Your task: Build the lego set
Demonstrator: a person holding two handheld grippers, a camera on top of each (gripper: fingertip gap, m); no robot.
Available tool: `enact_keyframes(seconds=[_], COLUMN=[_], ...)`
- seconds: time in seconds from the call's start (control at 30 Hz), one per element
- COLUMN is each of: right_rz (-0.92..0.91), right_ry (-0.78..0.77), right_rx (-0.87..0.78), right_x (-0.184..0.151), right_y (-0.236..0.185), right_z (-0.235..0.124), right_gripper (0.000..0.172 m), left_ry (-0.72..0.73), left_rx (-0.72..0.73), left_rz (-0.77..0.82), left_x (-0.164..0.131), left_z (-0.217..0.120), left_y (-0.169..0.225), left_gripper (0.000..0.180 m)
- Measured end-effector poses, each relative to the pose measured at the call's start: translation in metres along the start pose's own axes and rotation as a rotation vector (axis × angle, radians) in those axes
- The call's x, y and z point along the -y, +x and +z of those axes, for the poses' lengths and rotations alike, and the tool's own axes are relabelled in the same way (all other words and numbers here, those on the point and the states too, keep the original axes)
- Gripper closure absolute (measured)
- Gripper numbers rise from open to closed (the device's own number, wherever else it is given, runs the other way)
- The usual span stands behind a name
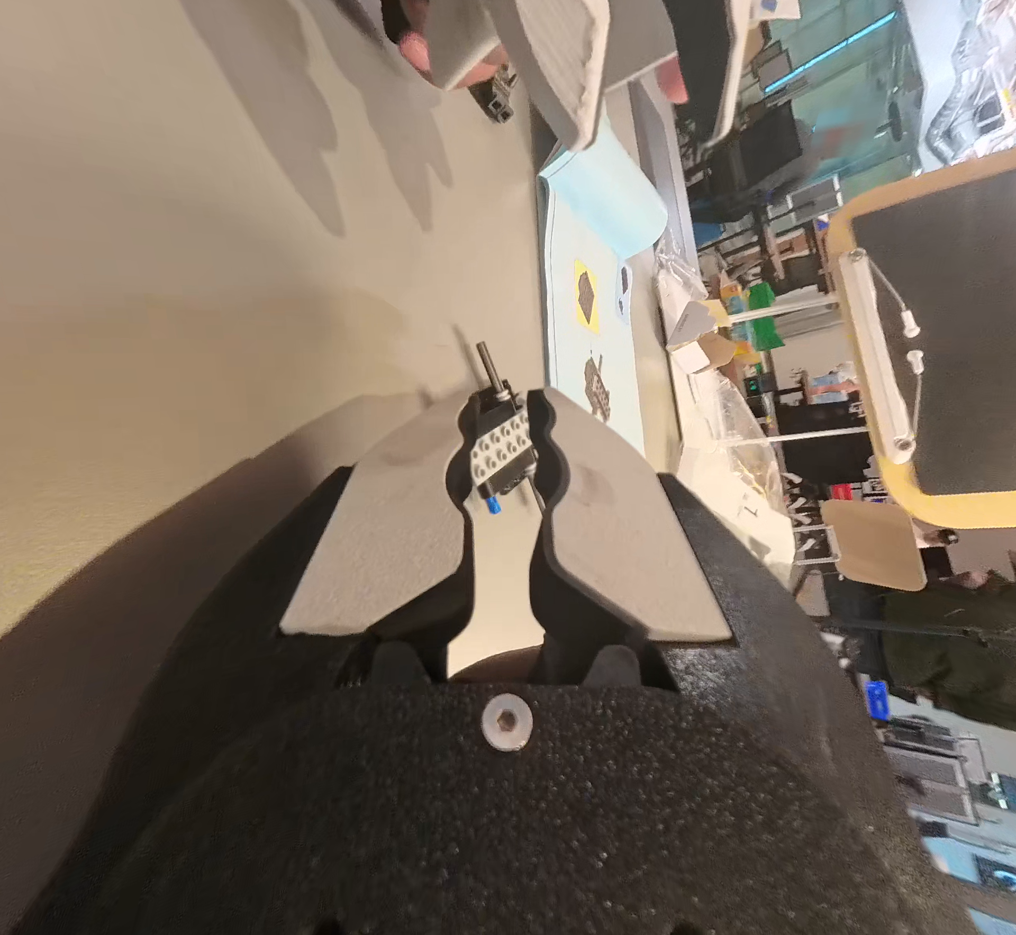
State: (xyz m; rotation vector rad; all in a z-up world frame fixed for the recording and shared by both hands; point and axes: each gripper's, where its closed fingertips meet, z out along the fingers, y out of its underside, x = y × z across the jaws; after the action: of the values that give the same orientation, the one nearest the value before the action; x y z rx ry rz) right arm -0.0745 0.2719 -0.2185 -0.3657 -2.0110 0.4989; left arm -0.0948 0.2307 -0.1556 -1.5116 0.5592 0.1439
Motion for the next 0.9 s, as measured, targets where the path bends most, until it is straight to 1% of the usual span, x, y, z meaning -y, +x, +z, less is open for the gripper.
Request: enact_keyframes(seconds=[0.17, 0.33, 0.4, 0.53, 0.63, 0.77, 0.9], right_rz=[0.106, 0.273, 0.357, 0.402, 0.353, 0.255, 0.275], right_ry=[-0.064, -0.054, -0.077, -0.132, -0.201, -0.324, -0.407], right_rx=[0.024, 0.019, -0.019, -0.035, -0.015, -0.02, 0.01], right_x=[-0.016, -0.011, -0.011, -0.01, -0.015, -0.04, -0.068], right_y=[0.002, 0.007, 0.015, 0.016, 0.01, 0.011, 0.014], right_z=[0.005, 0.011, 0.017, 0.031, 0.034, 0.022, 0.004], right_gripper=[0.147, 0.144, 0.144, 0.144, 0.143, 0.142, 0.142], left_ry=[0.015, 0.074, 0.071, 0.054, 0.014, -0.004, -0.018], left_rx=[0.076, 0.16, 0.183, 0.22, 0.242, 0.251, 0.255], left_rz=[-0.12, -0.306, -0.339, -0.324, -0.295, -0.27, -0.271], left_x=[0.0, 0.002, -0.001, -0.003, -0.006, -0.007, -0.012], left_z=[-0.002, -0.01, -0.011, -0.012, -0.011, -0.012, -0.011], left_y=[-0.019, -0.045, -0.05, -0.055, -0.056, -0.055, -0.055], left_gripper=[0.131, 0.128, 0.128, 0.129, 0.13, 0.131, 0.132])
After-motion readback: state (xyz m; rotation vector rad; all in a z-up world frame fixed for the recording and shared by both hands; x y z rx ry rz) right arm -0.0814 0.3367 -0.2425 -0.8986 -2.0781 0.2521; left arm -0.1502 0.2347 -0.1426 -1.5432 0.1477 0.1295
